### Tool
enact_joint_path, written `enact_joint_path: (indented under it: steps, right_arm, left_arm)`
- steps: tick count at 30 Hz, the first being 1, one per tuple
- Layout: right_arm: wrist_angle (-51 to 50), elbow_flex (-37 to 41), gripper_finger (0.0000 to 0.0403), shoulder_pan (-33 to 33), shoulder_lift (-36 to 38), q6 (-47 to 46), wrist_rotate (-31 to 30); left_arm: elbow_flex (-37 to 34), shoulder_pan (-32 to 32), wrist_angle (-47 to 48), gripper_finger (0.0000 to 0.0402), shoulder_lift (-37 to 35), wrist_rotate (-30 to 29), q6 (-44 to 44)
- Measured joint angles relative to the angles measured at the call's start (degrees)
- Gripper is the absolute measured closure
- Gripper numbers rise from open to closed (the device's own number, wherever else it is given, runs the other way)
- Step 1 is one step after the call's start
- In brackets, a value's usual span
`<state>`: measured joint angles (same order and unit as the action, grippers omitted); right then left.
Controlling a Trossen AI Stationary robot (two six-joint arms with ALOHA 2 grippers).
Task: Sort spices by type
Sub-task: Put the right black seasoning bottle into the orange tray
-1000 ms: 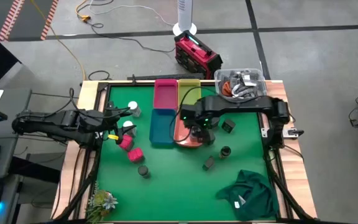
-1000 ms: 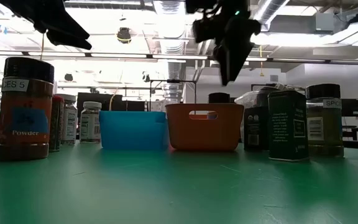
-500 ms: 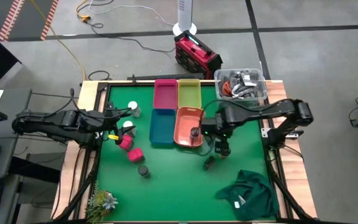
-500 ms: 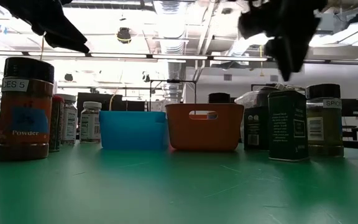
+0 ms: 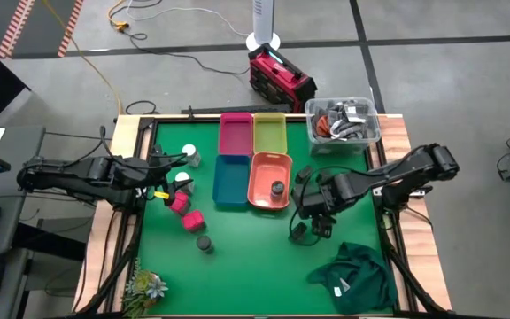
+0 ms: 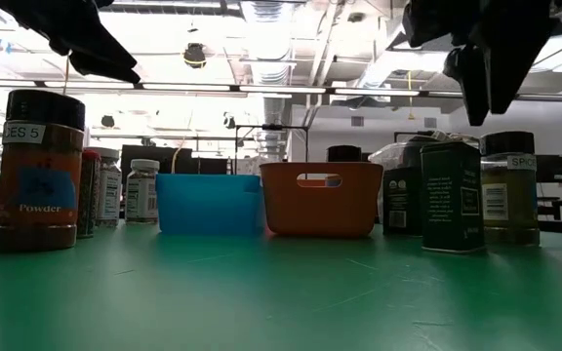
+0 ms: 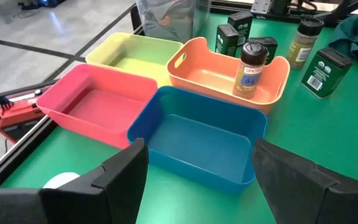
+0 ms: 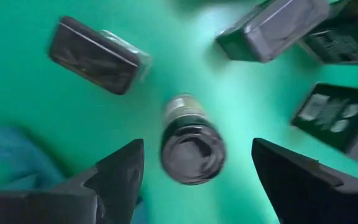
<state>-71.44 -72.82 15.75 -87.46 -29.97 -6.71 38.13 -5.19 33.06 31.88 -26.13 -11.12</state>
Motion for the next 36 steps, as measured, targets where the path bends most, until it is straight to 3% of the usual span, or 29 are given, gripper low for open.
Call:
enact_joint_path:
  steps: [10, 25, 36]
  right_arm:
    - [3.3, 1.5, 0.0076, 3.8, 0.5, -3.0, -4.9]
    - [12.7, 12.9, 0.0080, 4.0, 1.0, -4.7, -3.6]
    - [14.9, 15.0, 0.0177, -0.3, 1.0, 0.7, 0.6]
  left_arm:
    - [0.0, 0.0, 0.1, 0.0130, 0.0, 0.0, 0.1]
    - [0.0, 0.0, 0.0, 0.0130, 0.0, 0.0, 0.8]
    - [0.0, 0.0, 0.0, 0.0130, 0.0, 0.0, 1.0]
